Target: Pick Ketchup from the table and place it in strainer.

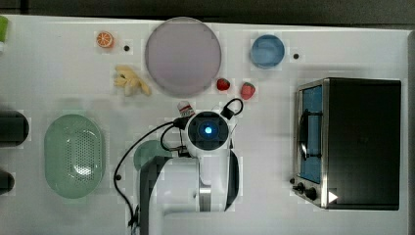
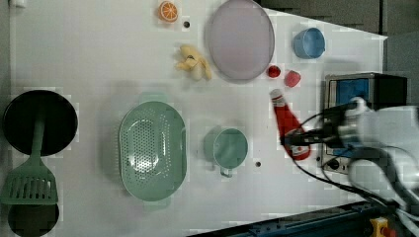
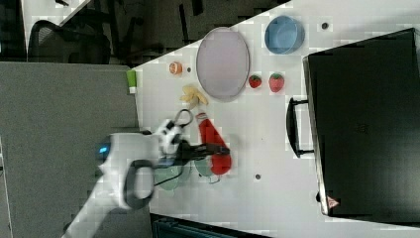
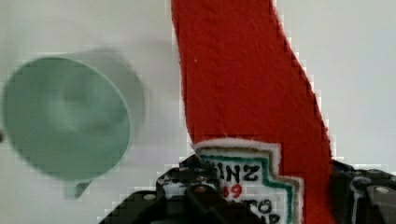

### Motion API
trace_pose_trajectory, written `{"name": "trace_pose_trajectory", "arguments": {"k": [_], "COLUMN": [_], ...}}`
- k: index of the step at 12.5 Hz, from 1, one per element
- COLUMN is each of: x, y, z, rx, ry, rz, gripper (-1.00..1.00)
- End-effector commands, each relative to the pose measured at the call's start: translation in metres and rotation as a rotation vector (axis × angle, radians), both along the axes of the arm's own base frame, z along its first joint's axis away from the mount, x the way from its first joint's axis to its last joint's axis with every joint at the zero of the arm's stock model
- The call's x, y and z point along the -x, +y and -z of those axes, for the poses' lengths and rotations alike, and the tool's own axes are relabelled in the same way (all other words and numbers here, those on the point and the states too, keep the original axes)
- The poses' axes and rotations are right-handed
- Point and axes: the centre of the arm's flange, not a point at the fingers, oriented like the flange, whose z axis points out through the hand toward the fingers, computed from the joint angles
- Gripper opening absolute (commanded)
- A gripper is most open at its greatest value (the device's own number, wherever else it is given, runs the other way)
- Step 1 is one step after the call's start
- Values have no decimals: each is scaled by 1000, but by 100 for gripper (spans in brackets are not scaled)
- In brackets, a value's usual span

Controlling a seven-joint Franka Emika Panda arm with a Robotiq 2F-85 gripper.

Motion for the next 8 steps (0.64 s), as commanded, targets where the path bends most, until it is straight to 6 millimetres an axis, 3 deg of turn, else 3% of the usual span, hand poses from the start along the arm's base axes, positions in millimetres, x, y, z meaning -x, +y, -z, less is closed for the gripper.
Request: {"name": "trace_pose_trajectory", "arguments": {"k": [1,4,8], "x": [-6,-1,12], "y": [23,72,155], "z": [-77,-105,-101], "rx": [24,44,77], "ry": [-53,-91,-101], "rz": [43,21,136], "gripper": [20,20,20]}}
